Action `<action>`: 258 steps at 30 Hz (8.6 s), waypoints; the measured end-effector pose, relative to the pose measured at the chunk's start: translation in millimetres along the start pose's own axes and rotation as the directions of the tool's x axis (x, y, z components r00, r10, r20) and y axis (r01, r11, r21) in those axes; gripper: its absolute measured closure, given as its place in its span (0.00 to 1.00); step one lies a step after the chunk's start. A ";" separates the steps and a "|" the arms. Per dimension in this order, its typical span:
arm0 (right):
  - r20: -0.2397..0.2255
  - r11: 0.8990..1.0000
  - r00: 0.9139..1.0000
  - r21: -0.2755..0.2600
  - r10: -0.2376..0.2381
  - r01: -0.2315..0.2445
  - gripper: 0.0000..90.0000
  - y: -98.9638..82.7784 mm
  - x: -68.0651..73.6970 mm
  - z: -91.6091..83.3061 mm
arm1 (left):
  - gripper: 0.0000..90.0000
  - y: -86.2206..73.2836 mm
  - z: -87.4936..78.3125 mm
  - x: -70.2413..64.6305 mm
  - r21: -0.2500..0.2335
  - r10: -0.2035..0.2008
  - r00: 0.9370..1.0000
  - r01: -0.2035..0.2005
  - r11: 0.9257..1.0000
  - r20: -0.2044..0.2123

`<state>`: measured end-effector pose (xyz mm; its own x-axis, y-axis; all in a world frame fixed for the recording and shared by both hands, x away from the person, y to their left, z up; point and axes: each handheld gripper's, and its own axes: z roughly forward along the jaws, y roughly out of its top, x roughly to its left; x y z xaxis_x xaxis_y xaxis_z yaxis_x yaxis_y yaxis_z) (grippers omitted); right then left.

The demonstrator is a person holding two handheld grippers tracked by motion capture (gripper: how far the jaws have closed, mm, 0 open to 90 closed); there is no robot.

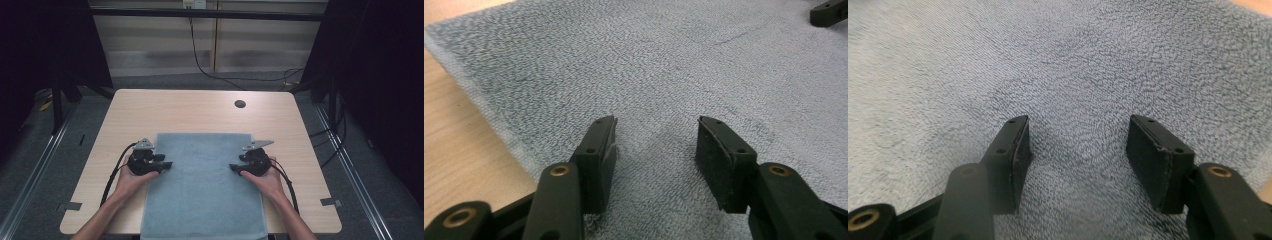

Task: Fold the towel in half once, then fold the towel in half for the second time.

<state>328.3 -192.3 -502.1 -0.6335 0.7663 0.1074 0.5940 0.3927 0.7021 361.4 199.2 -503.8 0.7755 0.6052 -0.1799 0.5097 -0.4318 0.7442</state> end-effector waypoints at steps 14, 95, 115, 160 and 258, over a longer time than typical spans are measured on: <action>-0.076 1.000 0.997 0.011 -0.016 0.017 0.48 -27.0 24.4 -26.0 | 0.57 -25.4 -22.1 -25.6 0.002 0.011 0.998 -0.011 1.000 0.061; -0.061 0.999 0.997 0.013 0.037 -0.037 0.88 -8.3 -33.1 -13.0 | 0.48 -4.3 -15.9 23.4 0.023 -0.028 1.000 0.028 0.999 -0.009; -0.065 0.998 0.996 -0.017 0.061 -0.062 0.91 -11.5 -34.9 -13.8 | 0.89 -11.6 -14.2 14.4 0.024 -0.011 0.999 0.010 1.000 0.052; -0.122 0.948 0.989 -0.297 0.083 -0.116 0.93 66.5 -53.3 -71.2 | 0.91 66.4 -55.6 18.1 -0.225 -0.048 0.996 0.062 0.972 0.069; -0.092 0.971 0.990 -0.203 0.111 -0.128 0.46 -60.6 24.8 -132.6 | 0.40 -25.7 -105.9 -22.3 -0.157 0.000 1.000 0.001 0.988 0.007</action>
<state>210.8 -264.5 -448.7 -0.6063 0.7553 0.2488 0.5568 0.1799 0.8109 291.6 267.6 -450.8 0.7783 0.6002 -0.1844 0.4456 -0.3211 0.8357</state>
